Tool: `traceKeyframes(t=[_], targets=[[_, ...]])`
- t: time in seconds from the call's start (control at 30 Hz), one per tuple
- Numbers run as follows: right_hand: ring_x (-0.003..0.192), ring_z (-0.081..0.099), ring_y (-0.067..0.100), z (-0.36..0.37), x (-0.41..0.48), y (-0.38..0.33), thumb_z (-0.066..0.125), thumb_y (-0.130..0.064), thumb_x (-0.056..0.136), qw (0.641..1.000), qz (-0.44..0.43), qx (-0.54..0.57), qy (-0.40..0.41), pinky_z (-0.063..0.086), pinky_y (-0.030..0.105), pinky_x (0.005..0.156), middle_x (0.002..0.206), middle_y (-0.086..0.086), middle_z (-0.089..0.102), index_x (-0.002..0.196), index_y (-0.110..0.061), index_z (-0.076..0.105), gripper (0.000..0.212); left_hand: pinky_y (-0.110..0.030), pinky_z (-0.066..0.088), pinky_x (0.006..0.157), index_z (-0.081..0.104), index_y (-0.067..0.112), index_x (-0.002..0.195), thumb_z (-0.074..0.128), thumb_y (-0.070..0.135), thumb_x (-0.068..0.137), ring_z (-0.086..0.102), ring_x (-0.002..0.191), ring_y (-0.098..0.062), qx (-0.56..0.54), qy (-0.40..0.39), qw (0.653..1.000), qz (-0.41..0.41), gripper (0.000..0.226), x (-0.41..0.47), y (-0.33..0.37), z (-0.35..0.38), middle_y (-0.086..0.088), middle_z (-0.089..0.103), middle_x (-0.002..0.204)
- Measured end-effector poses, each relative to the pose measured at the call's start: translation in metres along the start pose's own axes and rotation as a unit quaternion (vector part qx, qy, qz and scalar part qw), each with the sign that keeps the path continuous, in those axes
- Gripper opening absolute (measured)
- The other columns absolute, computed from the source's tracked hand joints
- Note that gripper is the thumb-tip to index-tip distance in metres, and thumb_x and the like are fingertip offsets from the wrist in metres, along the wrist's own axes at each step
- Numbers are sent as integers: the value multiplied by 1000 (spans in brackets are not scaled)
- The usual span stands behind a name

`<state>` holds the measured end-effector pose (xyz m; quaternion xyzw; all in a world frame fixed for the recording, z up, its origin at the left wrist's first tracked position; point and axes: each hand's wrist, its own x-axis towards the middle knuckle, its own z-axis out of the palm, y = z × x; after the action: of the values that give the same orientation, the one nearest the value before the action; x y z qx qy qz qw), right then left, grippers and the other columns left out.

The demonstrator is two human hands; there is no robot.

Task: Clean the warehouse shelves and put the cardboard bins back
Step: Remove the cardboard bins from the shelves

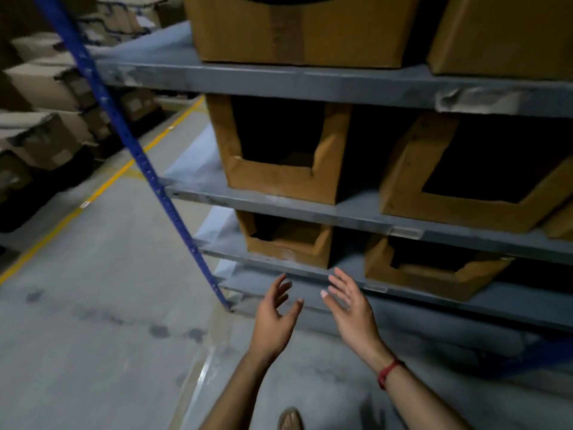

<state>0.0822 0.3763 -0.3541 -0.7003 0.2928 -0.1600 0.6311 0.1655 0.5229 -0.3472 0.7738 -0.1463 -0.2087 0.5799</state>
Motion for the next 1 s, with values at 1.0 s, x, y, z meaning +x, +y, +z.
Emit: traceKeyframes(t=[1.0], targets=[[124,56,10,-167,28,2,68,-11,91,929,16,101,355,46,41,108,134,-9,56,139,-29,46,56,-29,41,102,40,11,149,70,23,93,52,132,-24,76,-208,974,39,66,116,79,174,-6,55,143]])
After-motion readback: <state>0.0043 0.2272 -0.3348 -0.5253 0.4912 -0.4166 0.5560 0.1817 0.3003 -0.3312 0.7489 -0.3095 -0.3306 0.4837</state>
